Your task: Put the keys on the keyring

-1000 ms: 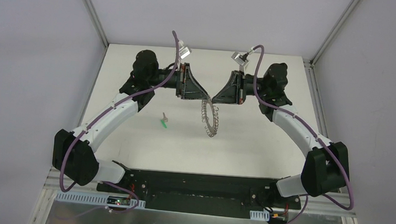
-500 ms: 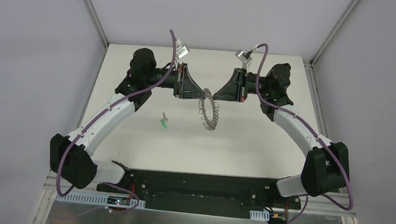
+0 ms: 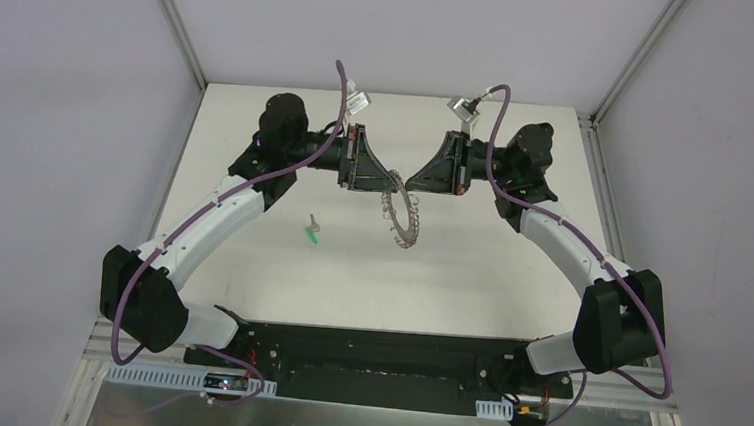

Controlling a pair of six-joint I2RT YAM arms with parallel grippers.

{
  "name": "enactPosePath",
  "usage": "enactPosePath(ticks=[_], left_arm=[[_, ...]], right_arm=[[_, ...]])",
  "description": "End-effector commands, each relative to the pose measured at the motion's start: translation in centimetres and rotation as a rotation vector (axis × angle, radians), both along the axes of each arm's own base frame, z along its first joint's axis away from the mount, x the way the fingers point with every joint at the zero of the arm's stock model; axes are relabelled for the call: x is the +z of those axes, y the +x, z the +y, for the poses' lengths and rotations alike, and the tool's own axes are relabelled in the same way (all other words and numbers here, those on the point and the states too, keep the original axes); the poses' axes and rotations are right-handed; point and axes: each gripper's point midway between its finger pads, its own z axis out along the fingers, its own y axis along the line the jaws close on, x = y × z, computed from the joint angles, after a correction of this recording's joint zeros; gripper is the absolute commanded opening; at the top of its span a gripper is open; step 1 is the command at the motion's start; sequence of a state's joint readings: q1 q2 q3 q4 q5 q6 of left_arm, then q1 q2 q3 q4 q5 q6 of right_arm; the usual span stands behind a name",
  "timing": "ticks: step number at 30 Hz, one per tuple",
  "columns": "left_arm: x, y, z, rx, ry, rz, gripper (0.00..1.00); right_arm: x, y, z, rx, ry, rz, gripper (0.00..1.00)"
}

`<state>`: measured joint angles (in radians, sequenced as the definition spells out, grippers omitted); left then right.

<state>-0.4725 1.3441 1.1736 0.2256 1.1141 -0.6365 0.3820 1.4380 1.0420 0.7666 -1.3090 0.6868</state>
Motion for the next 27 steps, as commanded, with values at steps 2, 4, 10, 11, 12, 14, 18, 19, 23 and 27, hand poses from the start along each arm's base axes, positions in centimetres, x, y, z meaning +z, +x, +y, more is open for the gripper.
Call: enactPosePath(ticks=[2,4,10,11,12,14,18,19,23,27], left_arm=[[1.6,0.3,-0.2,0.005,-0.016,-0.078,0.23],[1.5,0.5,-0.3,0.011,-0.015,-0.077,0.24],[1.6,0.6,-0.9,0.000,-0.016,-0.072,0.25],[1.5,0.6,-1.0,-0.001,-0.015,-0.072,0.25],[1.5,0.6,-1.1,-0.002,-0.015,-0.072,0.25],[1.5,0.6,-1.2,-0.007,-0.015,-0.070,0.25],[1.7,0.6,-1.2,-0.005,-0.019,-0.074,0.25],[1.7,0.6,-1.2,-0.004,-0.020,-0.075,0.25],[1.8,0.5,-1.2,-0.006,-0.027,-0.081,0.23],[2.0,0.5,-1.4,-0.011,-0.033,-0.080,0.21]], right_arm=[[1.6,-0.3,-0.3,-0.008,0.037,-0.081,0.00],[1.6,-0.3,-0.3,-0.009,0.038,-0.080,0.00],[1.6,-0.1,-0.2,-0.014,0.039,-0.076,0.00],[1.6,-0.2,-0.2,-0.013,0.039,-0.076,0.00],[1.6,-0.2,-0.2,-0.012,0.040,-0.074,0.00],[1.7,-0.1,-0.2,-0.014,0.042,-0.076,0.00],[1.5,-0.1,-0.2,-0.016,0.042,-0.074,0.00],[1.5,-0.1,-0.2,-0.018,0.043,-0.074,0.00],[1.4,0.1,-0.1,-0.022,0.043,-0.070,0.00],[1.3,0.3,-0.1,-0.032,0.045,-0.070,0.00]])
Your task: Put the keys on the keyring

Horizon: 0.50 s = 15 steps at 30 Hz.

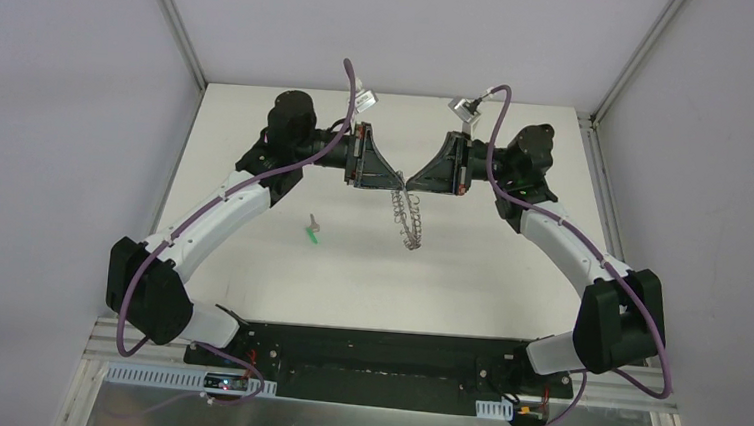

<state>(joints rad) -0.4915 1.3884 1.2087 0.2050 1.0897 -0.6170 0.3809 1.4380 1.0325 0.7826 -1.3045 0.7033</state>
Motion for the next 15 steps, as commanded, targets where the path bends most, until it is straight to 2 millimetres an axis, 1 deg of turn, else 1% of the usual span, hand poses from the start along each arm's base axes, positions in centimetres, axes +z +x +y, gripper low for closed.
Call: enactPosePath(ticks=[1,11,15], left_arm=[[2.50,-0.33,-0.55,-0.018,-0.049,-0.085,0.20],[2.52,-0.44,-1.09,-0.031,-0.050,-0.082,0.18],[2.50,-0.40,-1.09,-0.029,-0.049,-0.084,0.14]], right_arm=[[1.39,0.26,-0.04,-0.029,0.043,-0.080,0.00],[0.89,0.45,0.01,-0.039,0.040,-0.076,0.00],[0.73,0.43,-0.02,-0.041,0.037,-0.077,0.00]])
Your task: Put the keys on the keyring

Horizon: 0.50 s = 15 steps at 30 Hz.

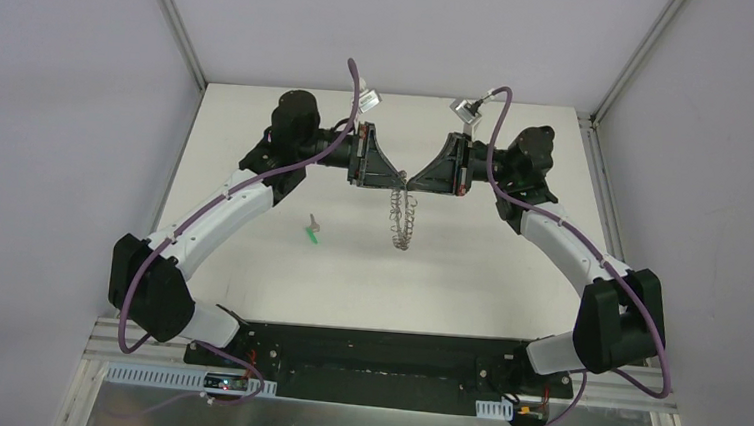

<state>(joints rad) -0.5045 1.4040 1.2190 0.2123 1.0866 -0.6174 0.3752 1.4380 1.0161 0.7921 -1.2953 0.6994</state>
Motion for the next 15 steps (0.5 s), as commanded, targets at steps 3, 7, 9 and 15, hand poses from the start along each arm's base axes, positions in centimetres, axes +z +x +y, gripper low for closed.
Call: enactPosePath(ticks=[3,7,9,15], left_arm=[[2.4,-0.4,-0.6,-0.019,-0.048,-0.081,0.05],[2.2,-0.4,-0.5,-0.020,-0.035,-0.097,0.00],[1.7,-0.6,-0.2,-0.020,0.014,-0.122,0.00],[-1.4,-2.5,1.8,-0.053,0.307,-0.254,0.00]], right_arm=[[1.2,0.2,0.1,-0.026,0.036,-0.082,0.00],[1.2,0.1,0.0,-0.028,0.037,-0.087,0.00],[1.0,0.1,-0.1,-0.024,0.032,-0.097,0.05],[-0.1,-0.1,-0.8,-0.014,-0.014,-0.156,0.26]])
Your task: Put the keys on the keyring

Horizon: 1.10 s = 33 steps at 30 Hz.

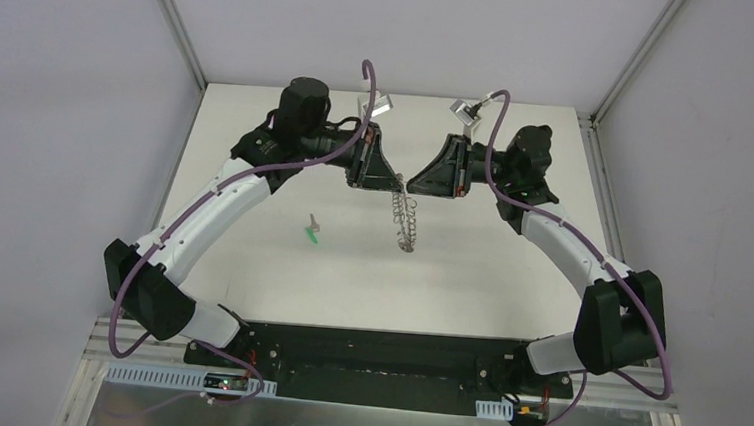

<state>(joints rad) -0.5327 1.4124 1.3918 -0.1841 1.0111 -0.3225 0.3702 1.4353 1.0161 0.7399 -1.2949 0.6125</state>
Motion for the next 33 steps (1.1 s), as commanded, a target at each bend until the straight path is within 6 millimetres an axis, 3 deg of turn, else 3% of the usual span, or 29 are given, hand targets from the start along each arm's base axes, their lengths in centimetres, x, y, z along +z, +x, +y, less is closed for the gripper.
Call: enactPosePath(ticks=[1,8,20,25,30,33], left_arm=[[-1.5,-2.5,1.6,-0.080,0.189,-0.161,0.00],[-2.0,-3.6,1.3,-0.116,0.223,-0.192,0.00],[-1.8,-3.0,-0.2,-0.104,0.149,-0.135,0.00],[-1.8,-2.9,-1.0,-0.103,0.108,-0.064,0.00],[-1.9,-2.9,-1.2,-0.104,0.101,-0.052,0.00],[-1.9,-2.9,-1.1,-0.105,0.100,-0.054,0.00]], right_arm=[[0.3,-0.4,-0.8,-0.002,-0.018,-0.119,0.28],[-0.1,-1.2,-0.8,0.030,-0.054,-0.155,0.41],[0.6,-3.8,-0.6,0.131,-0.038,-0.196,0.42],[0.2,-3.9,-0.2,0.134,-0.060,-0.237,0.38],[-0.2,-3.9,-0.1,0.135,-0.070,-0.228,0.25],[-0.3,-3.9,-0.1,0.137,-0.071,-0.225,0.22]])
